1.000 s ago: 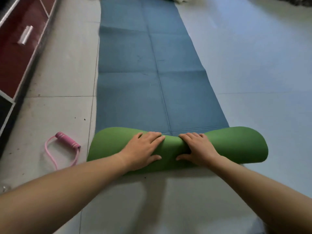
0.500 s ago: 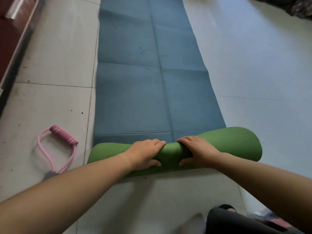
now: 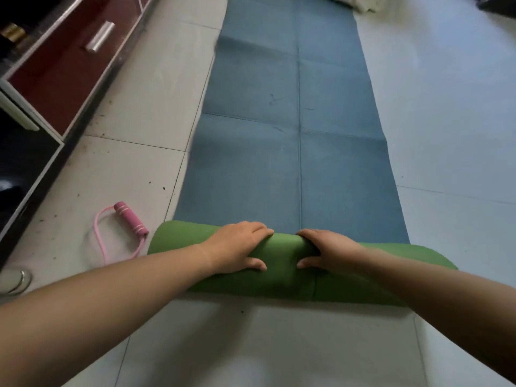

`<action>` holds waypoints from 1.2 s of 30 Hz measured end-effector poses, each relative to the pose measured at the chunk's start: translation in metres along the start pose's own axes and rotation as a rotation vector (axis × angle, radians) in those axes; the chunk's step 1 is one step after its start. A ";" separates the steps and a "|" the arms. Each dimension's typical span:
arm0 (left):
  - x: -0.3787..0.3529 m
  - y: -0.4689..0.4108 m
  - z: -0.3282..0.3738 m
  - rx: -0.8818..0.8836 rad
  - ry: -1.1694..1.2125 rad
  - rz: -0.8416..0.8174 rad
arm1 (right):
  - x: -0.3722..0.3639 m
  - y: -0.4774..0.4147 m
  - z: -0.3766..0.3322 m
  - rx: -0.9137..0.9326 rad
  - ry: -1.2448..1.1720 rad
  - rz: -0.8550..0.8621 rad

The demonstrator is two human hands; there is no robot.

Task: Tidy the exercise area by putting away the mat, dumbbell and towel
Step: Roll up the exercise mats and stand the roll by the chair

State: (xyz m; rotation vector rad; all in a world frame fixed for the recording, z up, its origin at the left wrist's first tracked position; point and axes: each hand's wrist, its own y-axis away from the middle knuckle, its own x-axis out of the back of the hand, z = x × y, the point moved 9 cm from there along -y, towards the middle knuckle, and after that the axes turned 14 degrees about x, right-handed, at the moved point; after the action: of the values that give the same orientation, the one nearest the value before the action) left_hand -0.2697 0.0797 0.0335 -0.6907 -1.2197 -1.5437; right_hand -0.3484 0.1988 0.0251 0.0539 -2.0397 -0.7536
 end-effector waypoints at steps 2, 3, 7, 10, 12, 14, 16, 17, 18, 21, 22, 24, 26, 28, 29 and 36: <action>0.005 0.002 0.004 0.009 -0.002 0.082 | 0.001 -0.004 0.008 0.006 -0.032 -0.007; 0.008 0.003 0.006 0.007 0.000 0.131 | 0.004 -0.006 0.012 0.010 -0.045 -0.001; 0.000 0.002 0.006 0.052 -0.128 0.122 | 0.018 -0.013 0.026 0.040 -0.111 0.084; -0.007 -0.006 0.004 0.082 -0.242 0.027 | 0.021 -0.011 0.031 0.055 -0.131 0.143; -0.008 -0.011 0.004 0.102 -0.267 -0.004 | 0.023 -0.005 0.028 0.084 -0.071 0.233; -0.007 -0.018 0.001 0.125 -0.284 -0.018 | 0.025 0.004 0.022 0.114 0.015 0.329; -0.002 -0.025 -0.002 0.127 -0.280 -0.009 | 0.020 0.014 0.017 0.122 0.099 0.340; 0.001 -0.028 -0.003 0.125 -0.279 -0.002 | 0.016 0.017 0.016 0.124 0.131 0.322; 0.004 -0.031 -0.005 0.125 -0.278 0.005 | 0.014 0.019 0.014 0.124 0.152 0.303; 0.011 -0.035 -0.006 0.114 -0.258 0.030 | 0.015 0.018 0.014 0.114 0.174 0.281; 0.015 -0.035 -0.003 0.091 -0.234 0.063 | 0.018 0.016 0.016 0.106 0.177 0.278; 0.025 -0.031 0.002 0.023 -0.178 0.160 | 0.027 0.011 0.019 0.091 0.194 0.286; 0.035 -0.027 0.003 0.000 -0.112 0.251 | 0.036 0.008 0.021 0.077 0.207 0.314; 0.039 -0.026 0.002 0.020 -0.094 0.270 | 0.044 0.008 0.024 0.054 0.195 0.366; 0.039 -0.027 0.002 0.027 -0.105 0.262 | 0.048 0.008 0.026 0.037 0.180 0.401; 0.032 -0.044 -0.006 0.117 -0.191 0.126 | 0.068 0.009 0.029 -0.009 0.118 0.576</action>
State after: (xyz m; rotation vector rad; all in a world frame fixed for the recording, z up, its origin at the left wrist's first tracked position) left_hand -0.3206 0.0620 0.0439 -0.8364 -1.3696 -1.3156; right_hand -0.4073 0.1983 0.0704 -0.4648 -1.8054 -0.3833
